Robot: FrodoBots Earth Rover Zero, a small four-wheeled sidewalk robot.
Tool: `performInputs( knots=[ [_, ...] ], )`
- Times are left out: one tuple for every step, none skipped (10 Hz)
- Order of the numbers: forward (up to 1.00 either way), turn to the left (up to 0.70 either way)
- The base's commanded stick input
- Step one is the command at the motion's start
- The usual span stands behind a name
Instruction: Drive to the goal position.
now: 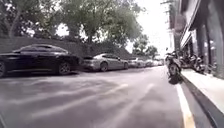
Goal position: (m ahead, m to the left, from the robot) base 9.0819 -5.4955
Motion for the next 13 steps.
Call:
performInputs(
  knots=[
    [0.45,0.00],
    [0.45,0.00],
    [0.45,0.00],
    [0.45,0.00],
    [0.45,0.00],
    [0.45,0.00],
    [0.45,0.00],
    [0.45,0.00],
    [0.45,0.00],
    [0.45,0.00],
    [0.45,0.00],
    [0.45,0.00],
    [0.45,0.00]
  ],
)
